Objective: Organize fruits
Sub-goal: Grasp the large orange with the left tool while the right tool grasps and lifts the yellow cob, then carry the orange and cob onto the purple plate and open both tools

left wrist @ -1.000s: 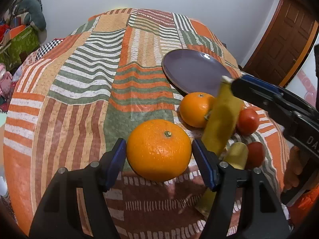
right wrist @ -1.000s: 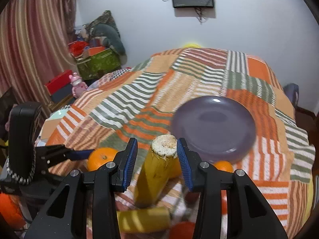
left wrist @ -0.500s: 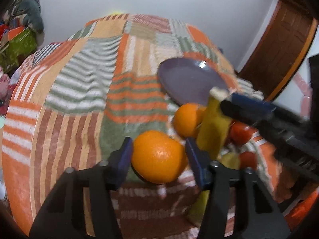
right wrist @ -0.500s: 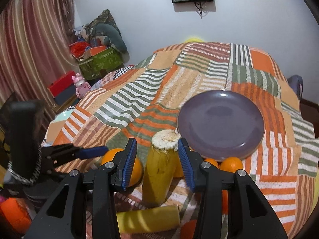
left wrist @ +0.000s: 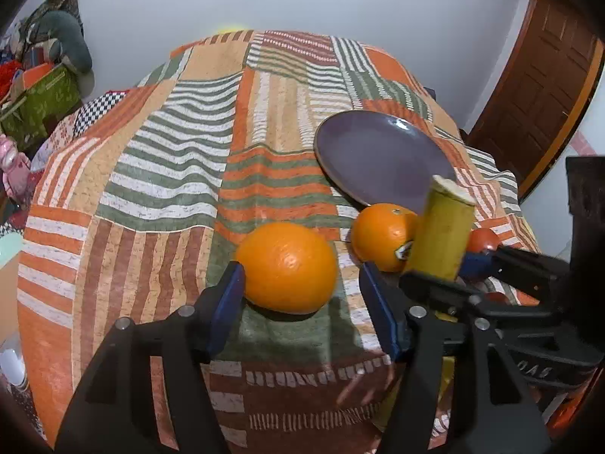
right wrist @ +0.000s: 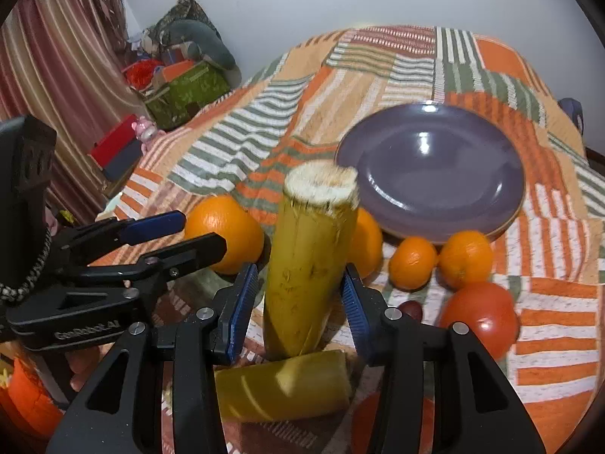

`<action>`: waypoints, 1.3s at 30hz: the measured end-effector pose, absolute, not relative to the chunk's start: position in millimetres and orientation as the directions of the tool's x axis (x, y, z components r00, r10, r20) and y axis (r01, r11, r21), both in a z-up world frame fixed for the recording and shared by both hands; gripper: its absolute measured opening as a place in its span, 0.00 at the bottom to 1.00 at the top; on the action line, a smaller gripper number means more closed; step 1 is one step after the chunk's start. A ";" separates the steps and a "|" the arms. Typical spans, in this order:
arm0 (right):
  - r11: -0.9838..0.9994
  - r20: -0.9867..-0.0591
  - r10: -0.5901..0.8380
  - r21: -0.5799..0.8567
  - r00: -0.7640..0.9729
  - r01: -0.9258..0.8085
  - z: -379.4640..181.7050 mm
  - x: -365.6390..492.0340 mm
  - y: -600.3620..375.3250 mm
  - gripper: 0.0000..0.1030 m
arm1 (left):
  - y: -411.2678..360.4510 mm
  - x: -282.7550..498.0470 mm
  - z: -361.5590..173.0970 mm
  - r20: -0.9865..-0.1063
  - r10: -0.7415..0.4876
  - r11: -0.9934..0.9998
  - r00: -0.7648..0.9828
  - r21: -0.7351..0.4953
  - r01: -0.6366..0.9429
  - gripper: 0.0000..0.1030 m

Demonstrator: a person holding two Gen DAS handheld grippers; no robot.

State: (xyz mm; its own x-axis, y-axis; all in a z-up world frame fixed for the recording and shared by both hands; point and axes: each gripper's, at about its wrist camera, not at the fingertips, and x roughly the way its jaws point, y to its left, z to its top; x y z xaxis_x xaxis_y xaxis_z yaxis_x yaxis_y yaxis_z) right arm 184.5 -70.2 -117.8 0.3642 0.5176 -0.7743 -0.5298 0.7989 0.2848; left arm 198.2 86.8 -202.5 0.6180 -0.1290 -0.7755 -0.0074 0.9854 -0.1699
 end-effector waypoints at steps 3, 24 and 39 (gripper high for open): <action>0.802 -0.774 0.519 0.293 0.363 -0.521 -119.1 184.9 -69.4 0.38 | 89.5 205.0 -206.7 -0.778 -0.119 0.986 0.617 -0.167 -0.021 0.61; 0.824 -0.715 0.524 0.290 0.462 -0.486 -90.7 183.7 -101.1 0.35 | 89.4 253.9 -226.4 -0.797 -0.003 0.997 0.604 -0.050 -0.061 0.65; 0.861 -0.674 0.488 0.269 0.555 -0.431 -69.2 192.7 -129.0 0.34 | 94.9 244.2 -218.8 -0.799 -0.082 0.989 0.595 -0.139 -0.050 0.65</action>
